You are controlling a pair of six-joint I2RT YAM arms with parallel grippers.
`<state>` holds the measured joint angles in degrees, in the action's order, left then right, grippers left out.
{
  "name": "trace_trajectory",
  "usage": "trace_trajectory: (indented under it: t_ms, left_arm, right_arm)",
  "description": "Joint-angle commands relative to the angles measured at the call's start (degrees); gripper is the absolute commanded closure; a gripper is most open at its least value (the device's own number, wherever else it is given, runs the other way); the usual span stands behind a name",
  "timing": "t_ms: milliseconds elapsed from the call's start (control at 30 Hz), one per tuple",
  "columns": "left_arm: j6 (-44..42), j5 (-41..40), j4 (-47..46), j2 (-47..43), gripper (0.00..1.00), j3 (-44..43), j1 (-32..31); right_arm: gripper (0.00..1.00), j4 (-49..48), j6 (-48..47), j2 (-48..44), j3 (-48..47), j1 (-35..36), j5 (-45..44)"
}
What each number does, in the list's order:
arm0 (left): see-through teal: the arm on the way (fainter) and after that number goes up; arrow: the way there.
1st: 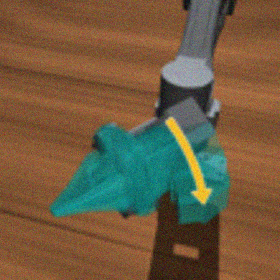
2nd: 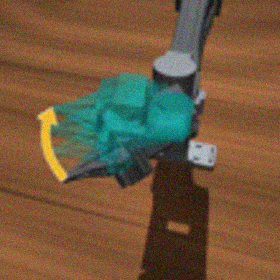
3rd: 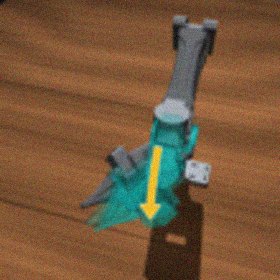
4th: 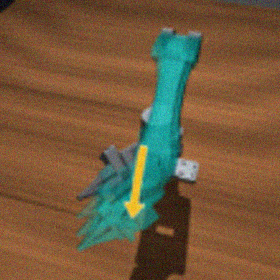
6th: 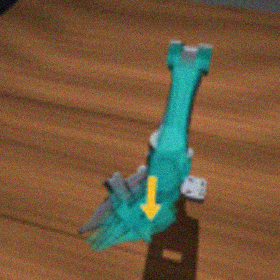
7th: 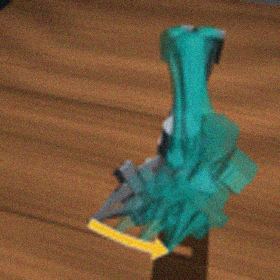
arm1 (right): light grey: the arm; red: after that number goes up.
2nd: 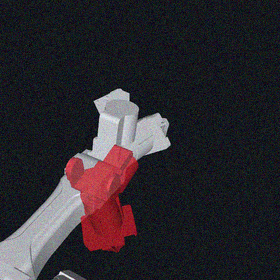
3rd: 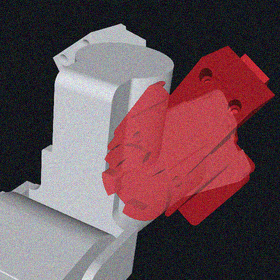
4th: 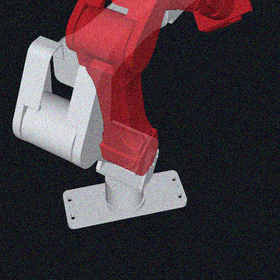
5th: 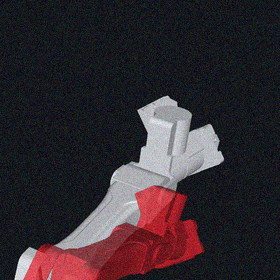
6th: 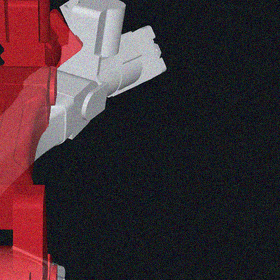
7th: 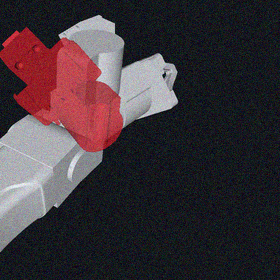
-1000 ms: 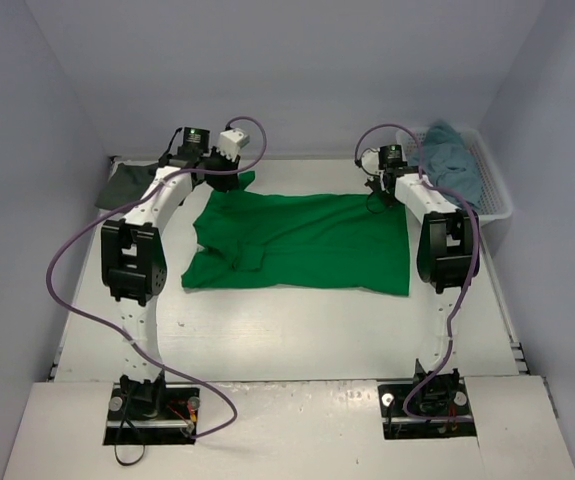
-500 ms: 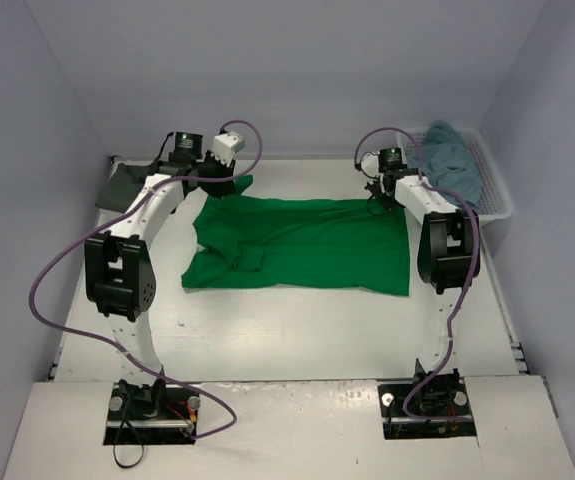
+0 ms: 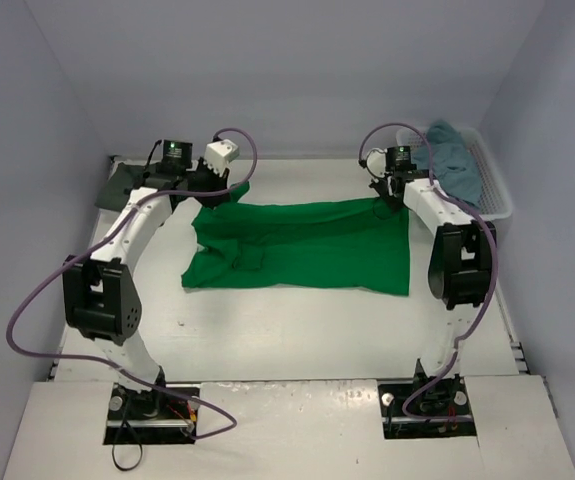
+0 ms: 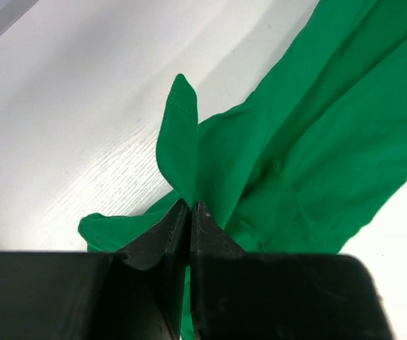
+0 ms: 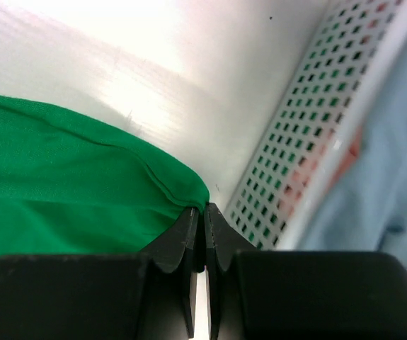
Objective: Fold and stack the t-shirts
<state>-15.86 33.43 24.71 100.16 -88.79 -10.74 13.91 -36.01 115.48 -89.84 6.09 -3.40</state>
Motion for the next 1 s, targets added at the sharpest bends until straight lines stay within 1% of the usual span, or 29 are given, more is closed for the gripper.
trace_trajectory:
  t_ms: [0,167,367,667,700,733,800,833,867,933,967]
  left_arm:
    - [-1.54,1.99,-1.33,-6.2,1.0,1.15,0.55]
    - [-3.65,2.78,1.91,-9.36,1.0,4.76,0.55]
    - [-5.41,3.92,5.08,-12.35,1.0,8.02,0.55]
    - [-8.83,5.33,9.91,-16.31,1.0,11.97,0.55]
    - [-9.36,5.59,11.4,-16.75,1.0,12.15,0.55]
    - [-11.28,6.29,13.59,-17.45,1.0,12.59,0.46]
    - [-11.82,6.38,15.01,-17.8,1.0,12.59,0.55]
    - [-12.0,6.38,15.45,-18.07,1.0,12.68,0.55]
    - [-12.27,6.04,15.98,-18.16,1.0,12.68,0.55]
    - [-12.62,6.12,16.77,-18.07,1.0,12.59,0.55]
    - [-12.79,6.12,17.47,-17.98,1.0,12.51,0.55]
  right_arm:
    - [1.0,-1.61,-0.29,-6.93,1.94,0.5,0.32]
    - [1.0,-1.35,-1.87,-12.19,7.91,2.26,0.68]
    - [1.0,0.85,-2.84,-17.38,11.88,3.75,1.29]
    - [1.0,5.33,-3.54,-20.82,16.19,7.36,0.33]
    - [1.0,5.86,-4.06,-20.91,16.71,7.71,0.06]
    - [1.0,8.73,-4.59,-20.74,18.02,9.19,-2.2]
    - [1.0,10.07,-5.47,-20.56,18.47,9.55,-2.66]
    - [0.97,10.78,-5.65,-19.86,19.78,10.86,-5.8]
    - [0.9,10.87,-5.91,-19.77,20.75,11.4,-7.48]
    - [0.69,11.22,-6.44,-19.16,22.33,12.01,-10.73]
    - [0.69,11.22,-6.44,-18.89,23.65,12.37,-11.36]
